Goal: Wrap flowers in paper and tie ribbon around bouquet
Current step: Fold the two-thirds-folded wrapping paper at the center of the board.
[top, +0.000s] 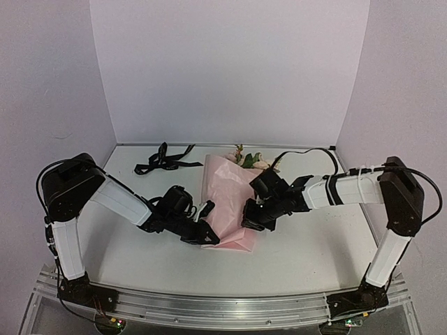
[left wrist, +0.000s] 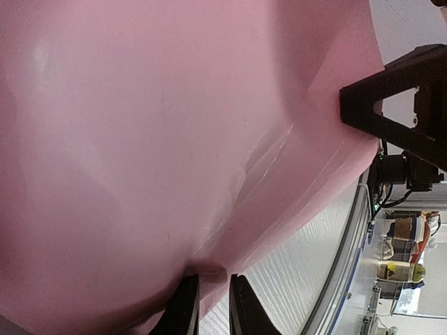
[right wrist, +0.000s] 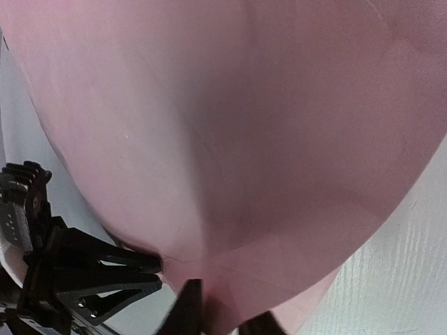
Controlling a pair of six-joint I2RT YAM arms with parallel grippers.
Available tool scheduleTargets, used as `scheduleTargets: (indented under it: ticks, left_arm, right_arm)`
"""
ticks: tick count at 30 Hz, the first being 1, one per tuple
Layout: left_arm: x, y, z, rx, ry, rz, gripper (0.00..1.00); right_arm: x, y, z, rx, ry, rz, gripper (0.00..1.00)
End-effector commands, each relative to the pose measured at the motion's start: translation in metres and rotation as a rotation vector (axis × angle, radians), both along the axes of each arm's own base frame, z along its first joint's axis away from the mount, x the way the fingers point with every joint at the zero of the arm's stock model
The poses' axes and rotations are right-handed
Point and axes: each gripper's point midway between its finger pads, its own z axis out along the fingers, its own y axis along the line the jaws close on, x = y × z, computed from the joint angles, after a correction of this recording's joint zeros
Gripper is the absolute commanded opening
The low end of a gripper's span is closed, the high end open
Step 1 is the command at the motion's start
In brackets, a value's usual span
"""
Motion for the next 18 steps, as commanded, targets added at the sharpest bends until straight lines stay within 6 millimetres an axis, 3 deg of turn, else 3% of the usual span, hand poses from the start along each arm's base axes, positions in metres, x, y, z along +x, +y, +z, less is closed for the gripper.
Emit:
scheduleTargets:
  ticks: [1,7,18]
  left_arm:
    - [-0.006,0.003,0.015,-0.015,0.002,-0.001,0.19]
    - [-0.006,0.006,0.030,-0.049,0.017,0.001,0.23]
    - [-0.009,0.002,0.010,-0.030,0.075,-0.023,0.14]
  right_arm:
    - [0.009,0.001,0.006,-0.011,-0.070,0.028,0.00]
    - [0.010,-0.017,0.011,-0.127,-0.214,0.153,0.00]
    - [-0.002,-0.020,-0.017,-0.168,-0.249,0.217,0.00]
